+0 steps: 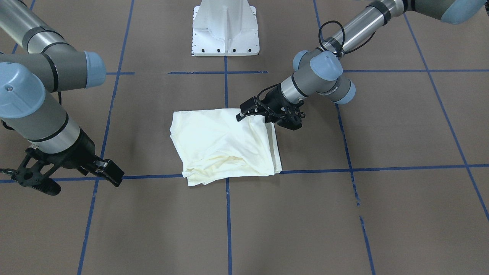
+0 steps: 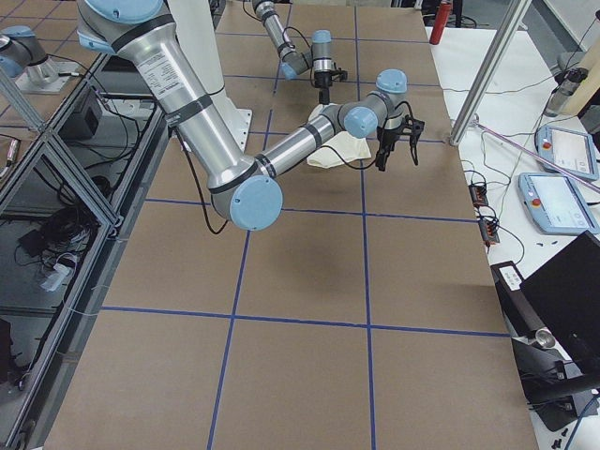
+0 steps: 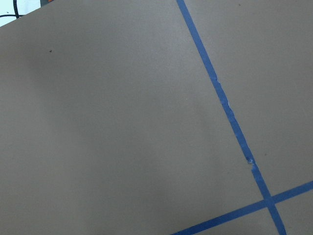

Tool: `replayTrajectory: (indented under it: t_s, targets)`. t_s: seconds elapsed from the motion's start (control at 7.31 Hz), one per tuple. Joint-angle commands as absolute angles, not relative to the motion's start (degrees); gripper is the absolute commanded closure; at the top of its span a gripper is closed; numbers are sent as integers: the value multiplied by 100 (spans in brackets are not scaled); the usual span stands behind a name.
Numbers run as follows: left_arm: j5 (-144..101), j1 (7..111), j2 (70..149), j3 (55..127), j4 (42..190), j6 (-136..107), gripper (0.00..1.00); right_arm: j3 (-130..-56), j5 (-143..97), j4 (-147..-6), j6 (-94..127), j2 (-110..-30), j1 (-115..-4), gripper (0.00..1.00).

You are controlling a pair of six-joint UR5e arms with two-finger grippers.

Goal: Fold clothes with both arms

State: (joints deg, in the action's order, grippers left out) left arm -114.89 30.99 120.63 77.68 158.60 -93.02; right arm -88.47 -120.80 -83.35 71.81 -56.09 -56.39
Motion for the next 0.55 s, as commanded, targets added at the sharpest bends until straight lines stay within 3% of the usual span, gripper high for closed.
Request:
replayTrajectory:
  t_s: [0.0,0.41]
  targets:
    - [-11890,2980,11848,8102,15873,-9552,0,-8868,-12076,-8358,7181,-5607,-5643,0]
    - [-11874,2787,11787,8243,15864,-9554,0,-8886,-12076,-8350,7181,-5607,-5643,0]
